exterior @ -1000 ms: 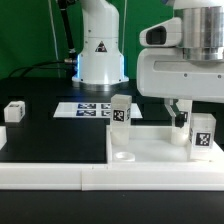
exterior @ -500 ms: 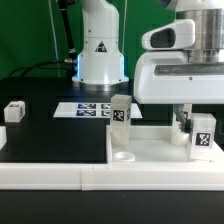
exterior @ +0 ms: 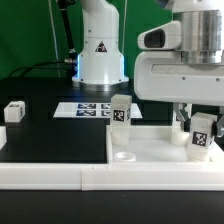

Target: Assemble square table

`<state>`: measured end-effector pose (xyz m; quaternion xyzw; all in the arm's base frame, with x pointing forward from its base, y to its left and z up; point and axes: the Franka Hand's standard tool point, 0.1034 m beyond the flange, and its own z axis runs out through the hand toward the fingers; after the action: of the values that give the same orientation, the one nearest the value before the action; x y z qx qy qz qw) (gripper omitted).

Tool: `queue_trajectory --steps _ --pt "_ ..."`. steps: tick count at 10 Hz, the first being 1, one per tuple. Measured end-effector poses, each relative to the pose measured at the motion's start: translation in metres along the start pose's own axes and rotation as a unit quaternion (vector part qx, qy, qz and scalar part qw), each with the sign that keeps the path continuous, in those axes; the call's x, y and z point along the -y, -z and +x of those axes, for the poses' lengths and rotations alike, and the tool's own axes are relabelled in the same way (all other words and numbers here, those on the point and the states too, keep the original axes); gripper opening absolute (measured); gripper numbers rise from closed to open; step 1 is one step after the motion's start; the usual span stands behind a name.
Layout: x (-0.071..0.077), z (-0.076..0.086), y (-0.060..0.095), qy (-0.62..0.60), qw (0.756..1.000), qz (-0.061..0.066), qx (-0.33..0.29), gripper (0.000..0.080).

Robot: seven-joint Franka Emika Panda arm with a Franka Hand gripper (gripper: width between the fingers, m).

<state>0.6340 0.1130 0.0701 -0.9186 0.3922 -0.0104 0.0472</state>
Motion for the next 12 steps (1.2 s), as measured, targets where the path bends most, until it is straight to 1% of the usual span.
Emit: queue_trajectory --steps 2,4,6,7,8,11,12 --pt "-0.0038 0.0019 -0.0011 -0.132 0.991 0.017 0.011 0.0294" --pt "-0.0042 -0.0002 -0.0013 -0.229 0.973 0.018 0.015 0.0294" --pt "-0.0038 -0.0009 -0.0013 -0.319 0.947 0.018 0.019 0.0294" --pt "-0.0040 -0.0012 -0.0013 -0.346 0.938 0.021 0.022 0.0294" --pt "-0.0040 -0.0018 -0.0013 -0.387 0.922 0.023 0.025 0.0294" --pt "-0.0029 -0.0028 -0.0012 -0.462 0.886 0.023 0.032 0.0294" --pt "-0.0012 -0.0050 -0.0009 -0.460 0.887 0.022 0.029 0.0294"
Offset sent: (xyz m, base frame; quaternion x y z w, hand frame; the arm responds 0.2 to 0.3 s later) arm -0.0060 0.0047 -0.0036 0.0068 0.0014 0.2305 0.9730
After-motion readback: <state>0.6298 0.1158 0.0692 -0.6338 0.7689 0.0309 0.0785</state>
